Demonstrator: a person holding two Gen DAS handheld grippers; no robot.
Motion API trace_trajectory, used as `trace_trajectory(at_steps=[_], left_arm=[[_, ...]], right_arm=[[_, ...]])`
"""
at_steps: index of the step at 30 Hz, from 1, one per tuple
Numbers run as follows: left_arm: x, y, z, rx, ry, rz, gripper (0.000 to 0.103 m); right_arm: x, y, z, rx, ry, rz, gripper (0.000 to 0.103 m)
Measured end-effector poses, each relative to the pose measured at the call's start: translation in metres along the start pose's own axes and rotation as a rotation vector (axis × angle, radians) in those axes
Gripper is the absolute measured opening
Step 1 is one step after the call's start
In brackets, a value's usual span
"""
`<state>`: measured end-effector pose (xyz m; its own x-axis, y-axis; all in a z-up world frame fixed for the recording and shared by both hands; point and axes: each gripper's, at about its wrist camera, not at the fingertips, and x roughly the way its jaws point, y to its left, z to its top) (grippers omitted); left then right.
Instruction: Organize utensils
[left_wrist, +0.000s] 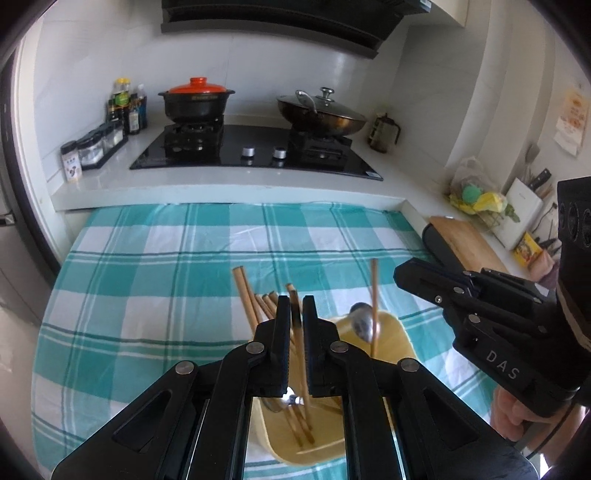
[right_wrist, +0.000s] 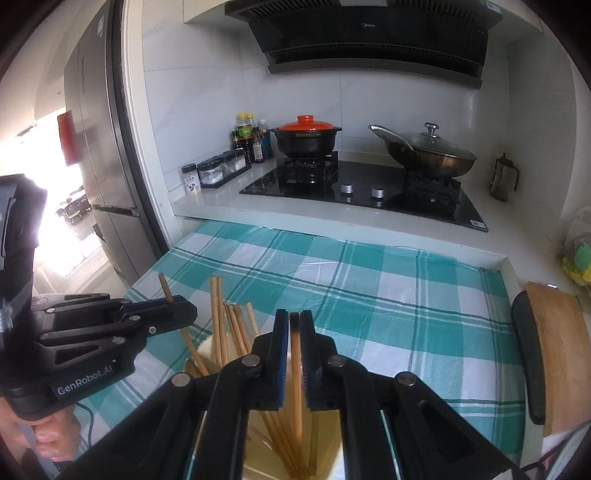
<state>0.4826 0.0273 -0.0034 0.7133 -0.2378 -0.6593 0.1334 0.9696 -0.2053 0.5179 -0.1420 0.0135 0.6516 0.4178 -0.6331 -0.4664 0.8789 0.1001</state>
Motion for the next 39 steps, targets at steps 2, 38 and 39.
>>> trace_trajectory(at_steps=[2, 38, 39], left_arm=[[-0.006, 0.003, 0.0, -0.007, -0.013, 0.005, 0.033], [-0.17, -0.054, -0.175, 0.051, -0.144, 0.33, 0.102], [-0.172, -0.055, -0.177, 0.049, -0.143, 0.336, 0.102]], right_arm=[[0.002, -0.005, 0.0, 0.034, -0.012, 0.027, 0.02], [-0.218, 0.077, -0.172, 0.058, -0.179, -0.237, 0.102], [-0.219, 0.08, -0.172, 0.055, -0.173, -0.23, 0.102]])
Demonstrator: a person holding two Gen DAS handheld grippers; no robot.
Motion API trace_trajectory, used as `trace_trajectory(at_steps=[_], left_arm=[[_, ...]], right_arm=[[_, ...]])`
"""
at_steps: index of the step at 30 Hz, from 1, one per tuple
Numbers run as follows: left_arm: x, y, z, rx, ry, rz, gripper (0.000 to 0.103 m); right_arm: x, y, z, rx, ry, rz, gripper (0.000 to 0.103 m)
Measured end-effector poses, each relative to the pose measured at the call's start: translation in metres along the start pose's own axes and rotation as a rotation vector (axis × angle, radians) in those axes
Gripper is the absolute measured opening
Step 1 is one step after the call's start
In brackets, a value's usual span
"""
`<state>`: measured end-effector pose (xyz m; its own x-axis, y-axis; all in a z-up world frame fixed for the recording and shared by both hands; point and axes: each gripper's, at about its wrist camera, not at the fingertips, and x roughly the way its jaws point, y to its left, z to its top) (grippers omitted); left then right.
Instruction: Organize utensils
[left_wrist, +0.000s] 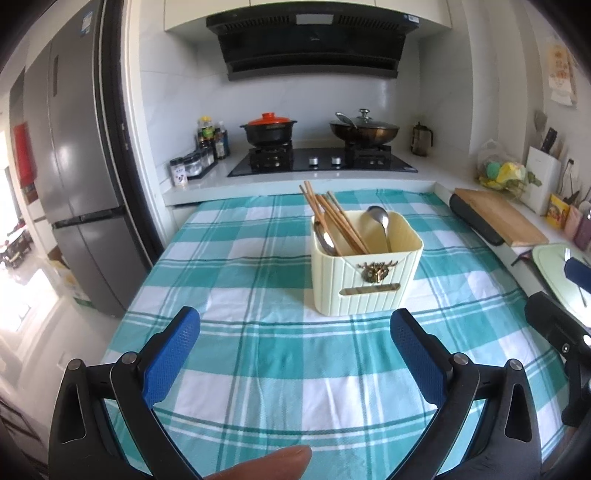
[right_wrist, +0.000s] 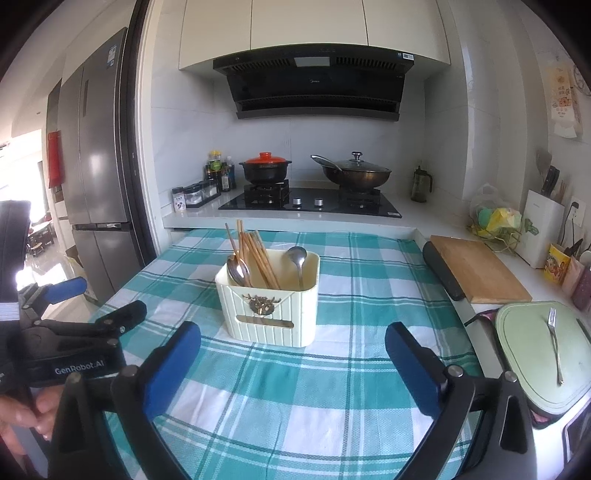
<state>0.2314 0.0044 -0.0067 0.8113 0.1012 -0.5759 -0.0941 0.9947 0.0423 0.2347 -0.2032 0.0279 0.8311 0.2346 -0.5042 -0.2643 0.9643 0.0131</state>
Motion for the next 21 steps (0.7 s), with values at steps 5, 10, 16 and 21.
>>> trace_trajectory(at_steps=[5, 10, 16, 21], left_arm=[[-0.012, 0.002, -0.003, -0.001, -0.008, -0.007, 0.102], [-0.02, 0.008, -0.002, -0.028, 0.005, -0.043, 0.103], [-0.024, 0.013, -0.002, -0.042, 0.014, -0.025, 0.103], [-0.025, 0.011, -0.003, -0.028, 0.019, -0.025, 0.103]], right_arm=[[-0.009, 0.013, 0.001, -0.019, 0.026, 0.02, 0.102], [-0.012, 0.019, 0.002, -0.026, 0.062, -0.002, 0.102], [-0.017, 0.024, 0.002, -0.033, 0.074, -0.005, 0.102], [-0.019, 0.03, 0.003, -0.042, 0.08, 0.004, 0.102]])
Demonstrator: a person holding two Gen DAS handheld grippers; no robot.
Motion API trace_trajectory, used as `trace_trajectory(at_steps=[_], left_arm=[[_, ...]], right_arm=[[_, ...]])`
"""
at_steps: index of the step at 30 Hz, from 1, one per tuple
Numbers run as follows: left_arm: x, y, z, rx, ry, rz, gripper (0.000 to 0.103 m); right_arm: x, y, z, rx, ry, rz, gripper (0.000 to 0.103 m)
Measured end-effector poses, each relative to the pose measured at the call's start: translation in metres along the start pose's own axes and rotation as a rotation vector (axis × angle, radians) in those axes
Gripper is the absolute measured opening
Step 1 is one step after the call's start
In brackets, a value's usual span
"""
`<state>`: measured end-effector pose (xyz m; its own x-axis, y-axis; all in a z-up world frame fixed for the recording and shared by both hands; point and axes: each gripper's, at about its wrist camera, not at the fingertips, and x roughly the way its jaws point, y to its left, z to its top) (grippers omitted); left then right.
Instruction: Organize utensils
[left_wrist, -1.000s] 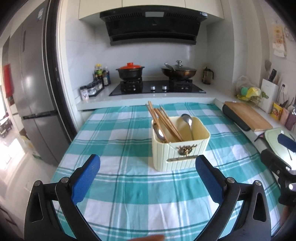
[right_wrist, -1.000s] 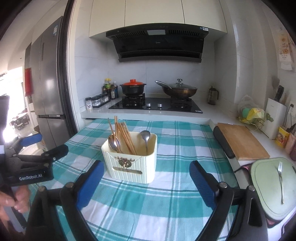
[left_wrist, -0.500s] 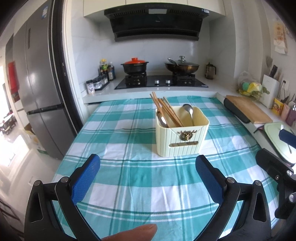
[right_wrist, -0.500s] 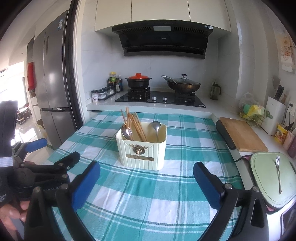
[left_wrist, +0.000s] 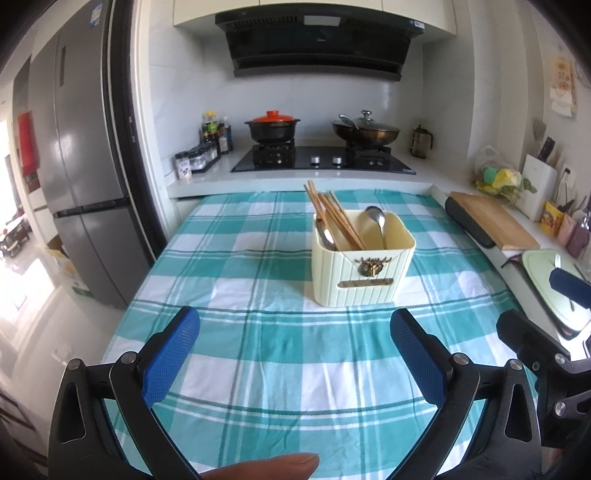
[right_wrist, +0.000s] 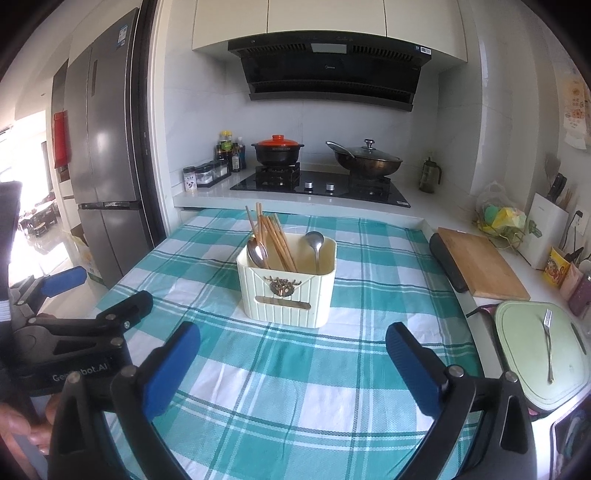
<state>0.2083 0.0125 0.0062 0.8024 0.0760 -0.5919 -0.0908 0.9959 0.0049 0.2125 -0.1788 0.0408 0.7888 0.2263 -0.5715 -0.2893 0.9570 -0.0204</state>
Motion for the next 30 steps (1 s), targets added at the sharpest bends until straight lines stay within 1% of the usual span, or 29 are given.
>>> trace_trajectory(at_steps=[14, 21, 30], left_arm=[[-0.004, -0.0017, 0.0018, 0.006, 0.008, -0.018, 0.103], [-0.0064, -0.0021, 0.0022, 0.02, -0.003, -0.011, 0.103], [-0.0058, -0.0048, 0.0015, 0.028, -0.002, -0.015, 0.103]], right_arm=[[-0.0037, 0.0026, 0.0006, 0.005, 0.005, 0.006, 0.102], [-0.0045, 0.0014, 0.0005, 0.007, 0.006, 0.007, 0.102], [-0.0058, 0.0021, -0.0047, 0.022, 0.021, -0.023, 0.102]])
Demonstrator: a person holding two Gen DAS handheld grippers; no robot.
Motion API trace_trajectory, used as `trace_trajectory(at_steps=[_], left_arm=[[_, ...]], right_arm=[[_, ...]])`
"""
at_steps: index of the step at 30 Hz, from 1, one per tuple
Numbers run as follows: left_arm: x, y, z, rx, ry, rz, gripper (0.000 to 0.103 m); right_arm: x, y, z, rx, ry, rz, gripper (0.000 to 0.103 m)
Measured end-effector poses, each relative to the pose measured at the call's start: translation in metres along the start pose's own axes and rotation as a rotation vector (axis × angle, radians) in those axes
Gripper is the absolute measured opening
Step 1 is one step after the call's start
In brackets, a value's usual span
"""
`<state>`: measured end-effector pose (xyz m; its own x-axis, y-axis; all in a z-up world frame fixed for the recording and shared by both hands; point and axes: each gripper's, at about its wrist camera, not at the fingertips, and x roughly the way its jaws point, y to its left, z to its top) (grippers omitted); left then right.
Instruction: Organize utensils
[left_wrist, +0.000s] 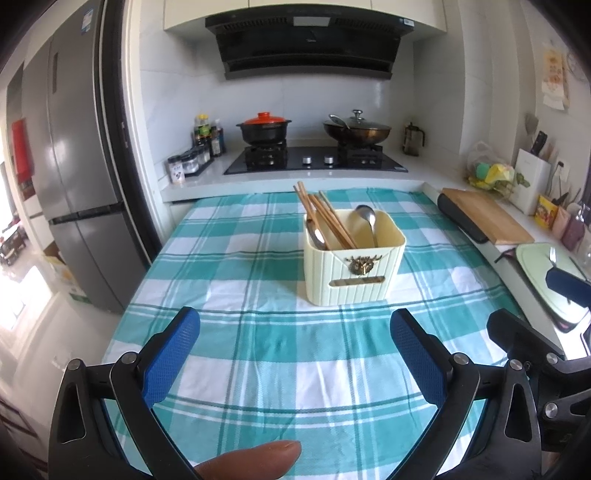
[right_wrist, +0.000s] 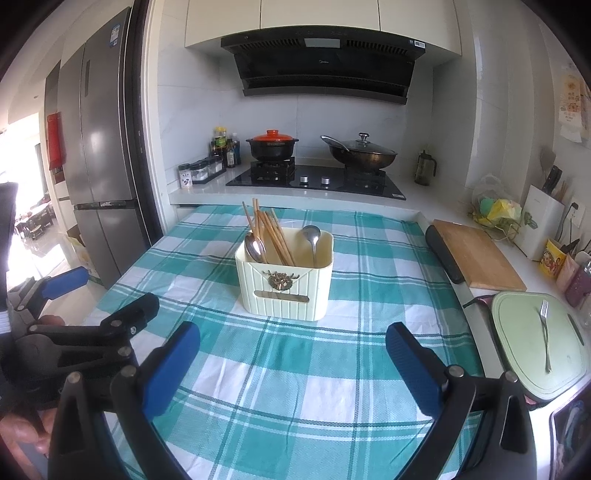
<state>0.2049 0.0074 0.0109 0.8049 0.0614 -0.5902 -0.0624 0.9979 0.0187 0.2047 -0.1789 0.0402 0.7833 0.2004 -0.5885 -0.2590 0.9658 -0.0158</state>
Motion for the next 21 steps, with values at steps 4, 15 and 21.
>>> trace_trajectory(at_steps=[4, 15, 21], left_arm=[[0.001, -0.0023, -0.0007, 0.003, 0.003, 0.002, 0.103], [0.0021, -0.0026, -0.0008, 0.001, 0.004, 0.001, 0.103], [0.0032, -0.0048, -0.0016, 0.004, -0.001, -0.005, 0.102]], right_arm=[[-0.0003, -0.0003, -0.0004, 0.003, 0.005, -0.012, 0.102], [0.0024, -0.0027, 0.0002, 0.009, 0.021, -0.026, 0.102], [0.0035, -0.0024, -0.0001, 0.008, 0.024, -0.028, 0.102]])
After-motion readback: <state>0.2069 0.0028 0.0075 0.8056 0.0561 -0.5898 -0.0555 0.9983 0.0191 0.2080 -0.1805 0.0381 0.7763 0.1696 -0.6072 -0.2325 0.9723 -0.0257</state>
